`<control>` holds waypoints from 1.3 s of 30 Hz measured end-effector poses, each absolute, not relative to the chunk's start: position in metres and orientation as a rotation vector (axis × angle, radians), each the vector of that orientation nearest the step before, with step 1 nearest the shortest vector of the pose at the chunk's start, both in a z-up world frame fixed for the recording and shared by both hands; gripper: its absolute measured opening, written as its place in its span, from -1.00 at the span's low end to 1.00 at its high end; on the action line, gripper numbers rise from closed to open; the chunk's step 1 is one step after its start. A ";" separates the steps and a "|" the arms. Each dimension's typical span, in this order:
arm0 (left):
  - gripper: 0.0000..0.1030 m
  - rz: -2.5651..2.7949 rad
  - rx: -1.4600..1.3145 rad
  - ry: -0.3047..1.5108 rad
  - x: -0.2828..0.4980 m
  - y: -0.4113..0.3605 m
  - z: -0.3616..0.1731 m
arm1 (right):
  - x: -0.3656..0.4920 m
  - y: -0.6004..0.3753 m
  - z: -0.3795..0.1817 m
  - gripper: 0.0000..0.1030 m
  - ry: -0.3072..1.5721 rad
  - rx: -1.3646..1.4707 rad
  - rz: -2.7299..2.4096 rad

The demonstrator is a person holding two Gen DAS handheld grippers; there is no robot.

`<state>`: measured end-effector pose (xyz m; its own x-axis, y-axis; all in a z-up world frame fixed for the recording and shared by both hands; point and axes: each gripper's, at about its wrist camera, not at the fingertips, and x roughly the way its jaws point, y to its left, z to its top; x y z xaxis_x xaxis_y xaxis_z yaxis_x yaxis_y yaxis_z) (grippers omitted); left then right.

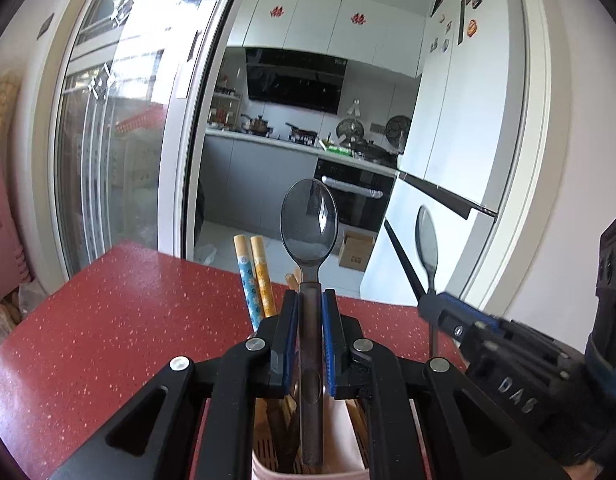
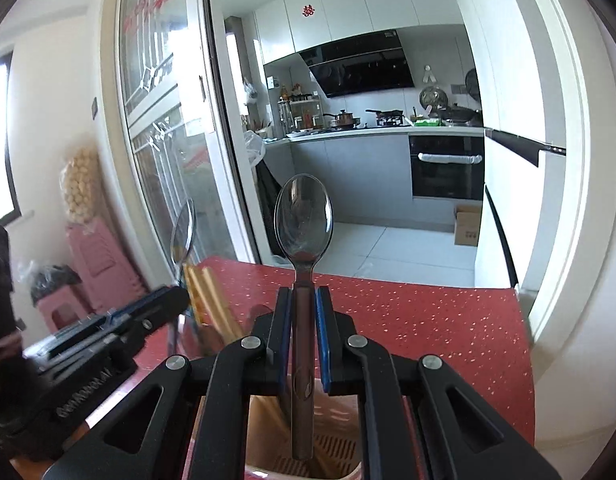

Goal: Organize utensils
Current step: 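Lower both spoons handle-first into the pink caddy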

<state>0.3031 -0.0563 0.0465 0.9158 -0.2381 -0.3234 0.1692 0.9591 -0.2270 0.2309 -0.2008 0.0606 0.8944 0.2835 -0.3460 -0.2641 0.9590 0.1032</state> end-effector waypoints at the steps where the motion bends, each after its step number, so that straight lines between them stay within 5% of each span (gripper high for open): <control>1: -0.19 -0.210 -0.201 0.353 0.304 -0.056 0.044 | 0.232 -0.200 0.056 -0.75 0.358 0.041 0.281; 39: -0.19 -0.195 -0.081 0.509 0.294 -0.072 0.000 | 0.228 -0.195 0.013 -0.75 0.404 -0.085 0.294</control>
